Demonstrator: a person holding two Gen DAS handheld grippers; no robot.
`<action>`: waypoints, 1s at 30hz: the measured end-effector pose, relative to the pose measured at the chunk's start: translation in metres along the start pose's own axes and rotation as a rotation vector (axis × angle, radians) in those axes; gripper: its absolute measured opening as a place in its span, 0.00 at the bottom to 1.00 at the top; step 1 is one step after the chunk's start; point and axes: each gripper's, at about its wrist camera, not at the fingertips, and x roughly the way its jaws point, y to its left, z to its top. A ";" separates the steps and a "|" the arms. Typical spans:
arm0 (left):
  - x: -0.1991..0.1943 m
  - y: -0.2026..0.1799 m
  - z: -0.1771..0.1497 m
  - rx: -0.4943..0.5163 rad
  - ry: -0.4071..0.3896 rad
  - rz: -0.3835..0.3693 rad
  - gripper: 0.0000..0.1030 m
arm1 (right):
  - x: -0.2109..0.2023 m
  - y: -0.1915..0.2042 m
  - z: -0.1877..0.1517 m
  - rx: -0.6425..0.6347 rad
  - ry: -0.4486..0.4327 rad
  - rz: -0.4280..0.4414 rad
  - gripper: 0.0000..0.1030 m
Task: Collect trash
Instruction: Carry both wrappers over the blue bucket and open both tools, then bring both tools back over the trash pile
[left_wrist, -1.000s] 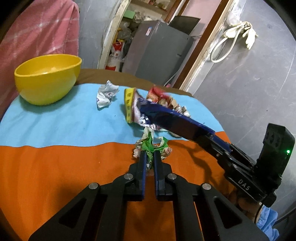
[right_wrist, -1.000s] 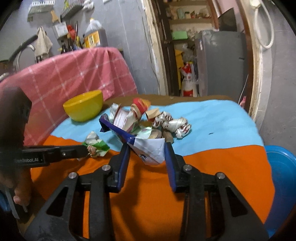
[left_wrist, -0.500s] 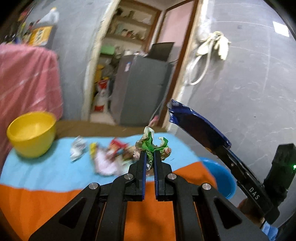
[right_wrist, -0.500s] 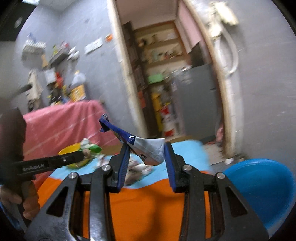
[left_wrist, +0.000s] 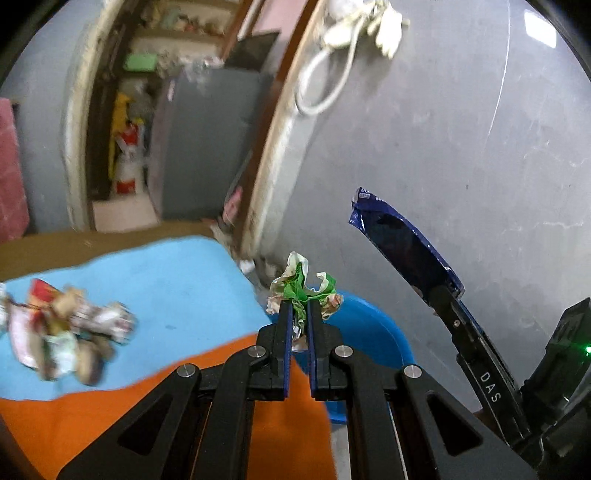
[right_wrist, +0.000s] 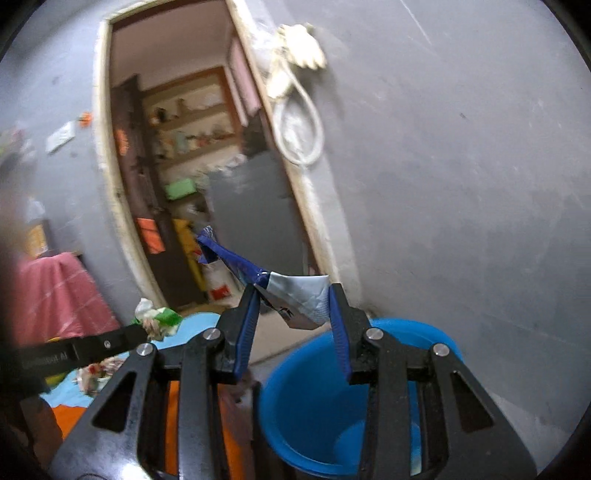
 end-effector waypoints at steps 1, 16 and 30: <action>0.011 -0.003 -0.001 -0.002 0.028 0.000 0.05 | 0.003 -0.004 -0.001 0.008 0.020 -0.023 0.62; 0.087 0.014 -0.019 -0.067 0.199 -0.016 0.18 | 0.030 -0.037 -0.015 0.092 0.212 -0.132 0.68; 0.033 0.022 -0.018 -0.064 -0.002 0.043 0.59 | 0.019 -0.022 -0.002 0.041 0.073 -0.098 1.00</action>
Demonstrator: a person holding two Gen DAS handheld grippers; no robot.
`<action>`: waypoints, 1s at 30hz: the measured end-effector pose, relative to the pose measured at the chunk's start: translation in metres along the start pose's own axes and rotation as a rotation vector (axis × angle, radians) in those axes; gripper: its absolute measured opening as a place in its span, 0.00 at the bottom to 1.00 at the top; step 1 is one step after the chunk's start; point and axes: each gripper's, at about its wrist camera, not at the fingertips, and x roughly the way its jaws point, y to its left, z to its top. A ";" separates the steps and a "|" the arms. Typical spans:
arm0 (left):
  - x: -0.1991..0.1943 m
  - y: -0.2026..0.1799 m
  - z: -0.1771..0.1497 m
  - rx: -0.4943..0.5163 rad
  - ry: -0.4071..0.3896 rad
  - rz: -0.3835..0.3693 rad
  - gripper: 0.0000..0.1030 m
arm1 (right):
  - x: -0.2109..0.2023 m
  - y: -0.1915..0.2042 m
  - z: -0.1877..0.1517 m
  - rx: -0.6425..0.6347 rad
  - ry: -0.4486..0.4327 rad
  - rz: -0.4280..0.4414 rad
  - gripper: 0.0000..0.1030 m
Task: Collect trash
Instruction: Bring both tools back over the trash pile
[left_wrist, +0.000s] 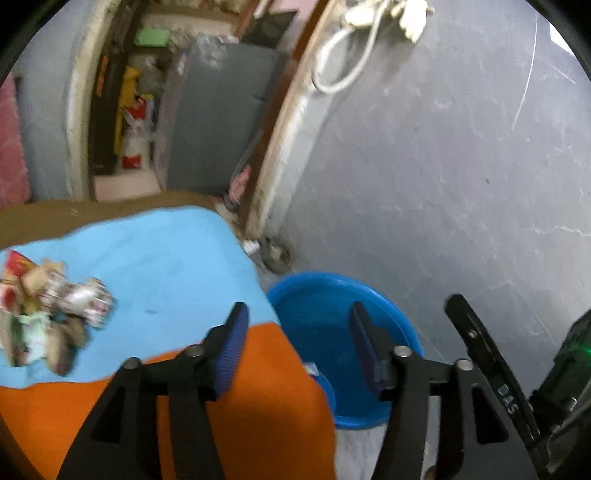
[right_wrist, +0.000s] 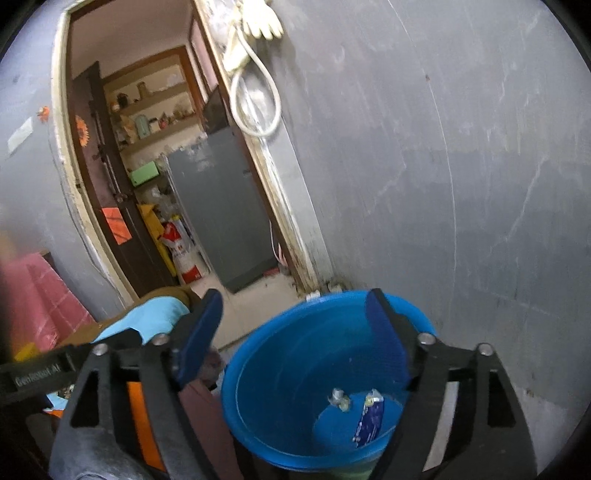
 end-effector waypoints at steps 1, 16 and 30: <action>-0.006 0.004 0.002 0.001 -0.027 0.017 0.64 | -0.003 0.003 0.000 -0.013 -0.020 0.004 1.00; -0.114 0.049 -0.027 0.030 -0.434 0.289 0.98 | -0.058 0.074 -0.008 -0.187 -0.300 0.219 1.00; -0.191 0.098 -0.064 0.058 -0.573 0.488 0.98 | -0.064 0.154 -0.032 -0.285 -0.306 0.373 1.00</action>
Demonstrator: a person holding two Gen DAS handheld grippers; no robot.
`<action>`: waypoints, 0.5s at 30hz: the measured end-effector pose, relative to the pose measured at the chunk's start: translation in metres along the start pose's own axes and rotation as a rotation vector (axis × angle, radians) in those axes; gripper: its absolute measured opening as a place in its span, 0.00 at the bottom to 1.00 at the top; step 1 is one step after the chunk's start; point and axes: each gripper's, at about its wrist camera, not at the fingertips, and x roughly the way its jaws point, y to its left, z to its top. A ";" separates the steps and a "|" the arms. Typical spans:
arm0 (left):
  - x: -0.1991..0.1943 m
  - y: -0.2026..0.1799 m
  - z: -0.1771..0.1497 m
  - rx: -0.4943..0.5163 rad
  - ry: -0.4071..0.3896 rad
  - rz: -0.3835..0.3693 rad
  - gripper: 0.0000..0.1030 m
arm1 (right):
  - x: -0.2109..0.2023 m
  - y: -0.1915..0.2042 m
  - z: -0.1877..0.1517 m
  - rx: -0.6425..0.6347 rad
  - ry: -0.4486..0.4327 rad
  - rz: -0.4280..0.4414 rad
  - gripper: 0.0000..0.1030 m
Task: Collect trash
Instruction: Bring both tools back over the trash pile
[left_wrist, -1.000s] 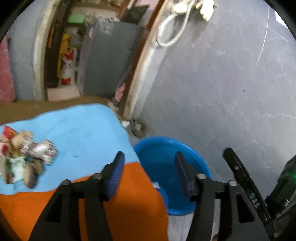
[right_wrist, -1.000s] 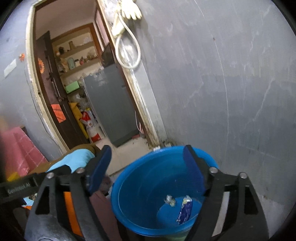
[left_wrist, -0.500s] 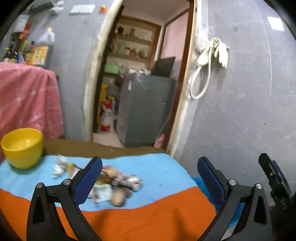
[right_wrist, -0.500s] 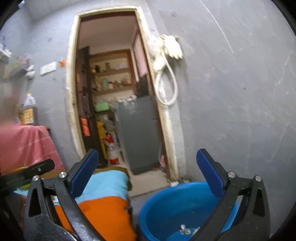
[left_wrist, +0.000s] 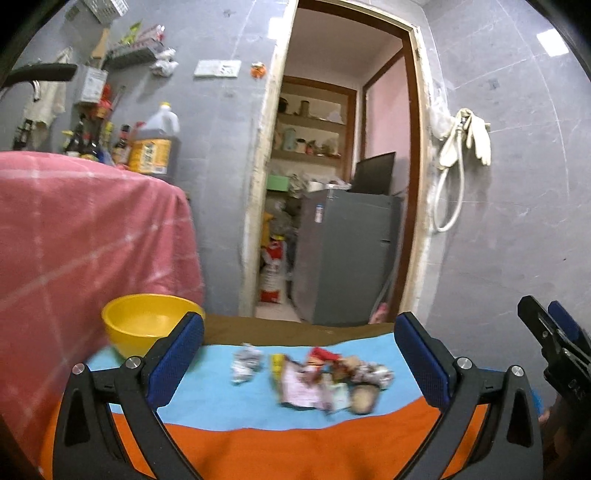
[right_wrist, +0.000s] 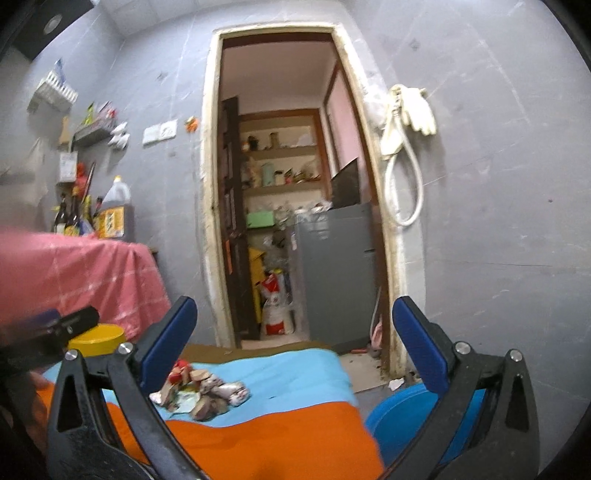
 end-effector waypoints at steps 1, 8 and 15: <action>-0.002 0.005 -0.001 0.010 -0.002 0.010 0.98 | 0.005 0.007 -0.002 -0.013 0.015 0.014 1.00; 0.008 0.029 -0.014 0.076 0.042 0.040 0.98 | 0.032 0.026 -0.019 -0.005 0.161 0.092 1.00; 0.041 0.043 -0.019 0.010 0.218 -0.011 0.98 | 0.066 0.038 -0.040 -0.038 0.346 0.109 1.00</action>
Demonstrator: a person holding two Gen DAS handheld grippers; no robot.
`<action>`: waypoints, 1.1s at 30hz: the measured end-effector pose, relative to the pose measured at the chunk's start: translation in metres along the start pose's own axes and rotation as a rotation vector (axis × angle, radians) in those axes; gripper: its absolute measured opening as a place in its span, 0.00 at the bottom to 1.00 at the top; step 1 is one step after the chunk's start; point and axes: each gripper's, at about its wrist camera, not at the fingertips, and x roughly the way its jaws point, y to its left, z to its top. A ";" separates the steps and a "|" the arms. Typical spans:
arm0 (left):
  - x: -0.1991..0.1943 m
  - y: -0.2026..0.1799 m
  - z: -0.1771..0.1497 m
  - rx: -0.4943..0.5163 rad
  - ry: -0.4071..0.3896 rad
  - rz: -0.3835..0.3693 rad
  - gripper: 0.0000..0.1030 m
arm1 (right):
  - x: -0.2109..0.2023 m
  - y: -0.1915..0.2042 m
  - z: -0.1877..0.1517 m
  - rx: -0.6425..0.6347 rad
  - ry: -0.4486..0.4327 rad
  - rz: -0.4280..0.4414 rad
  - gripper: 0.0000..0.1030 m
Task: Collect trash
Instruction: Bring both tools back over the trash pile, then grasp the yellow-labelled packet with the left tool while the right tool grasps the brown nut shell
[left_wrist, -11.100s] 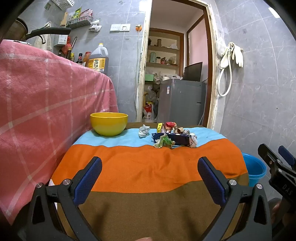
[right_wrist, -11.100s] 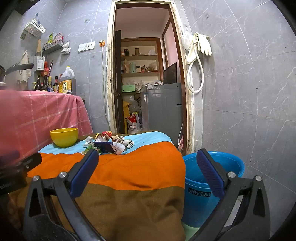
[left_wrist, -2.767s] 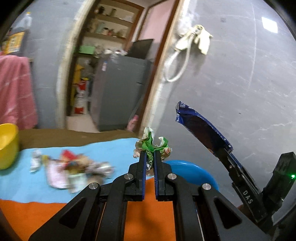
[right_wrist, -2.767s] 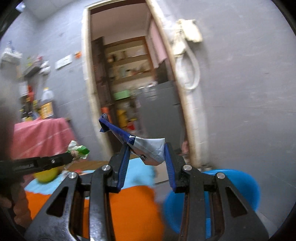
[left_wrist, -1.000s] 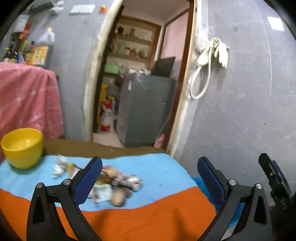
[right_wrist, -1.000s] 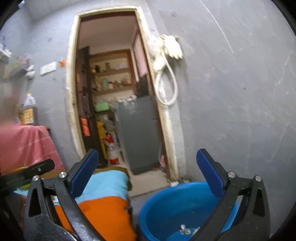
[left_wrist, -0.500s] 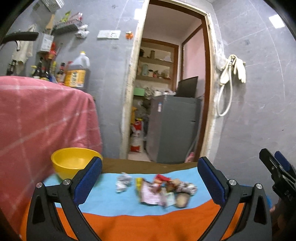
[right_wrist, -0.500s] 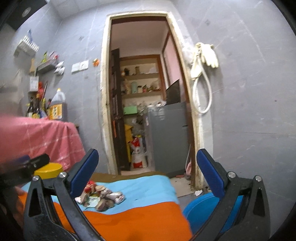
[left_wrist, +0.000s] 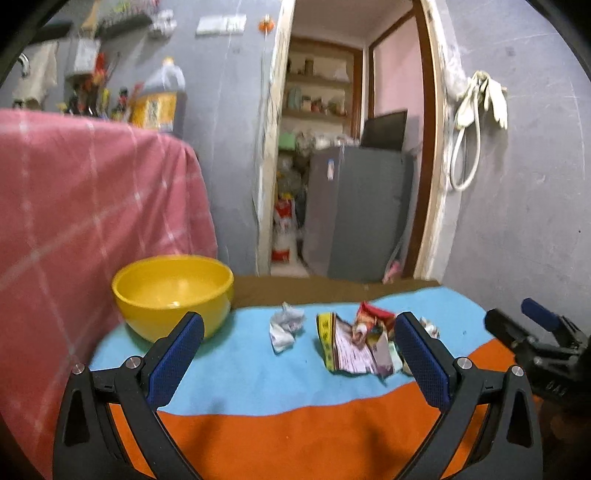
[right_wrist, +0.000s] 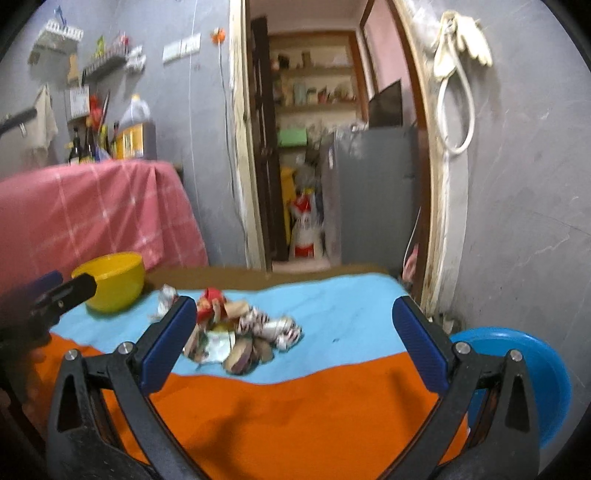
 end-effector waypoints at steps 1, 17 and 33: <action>0.007 0.000 0.000 0.000 0.036 -0.007 0.98 | 0.005 0.002 -0.003 -0.011 0.021 -0.010 1.00; 0.074 0.003 -0.012 -0.069 0.388 -0.154 0.62 | 0.048 0.017 -0.019 -0.107 0.240 0.027 0.98; 0.099 0.008 -0.003 -0.134 0.489 -0.215 0.31 | 0.075 0.018 -0.025 -0.021 0.405 0.174 0.68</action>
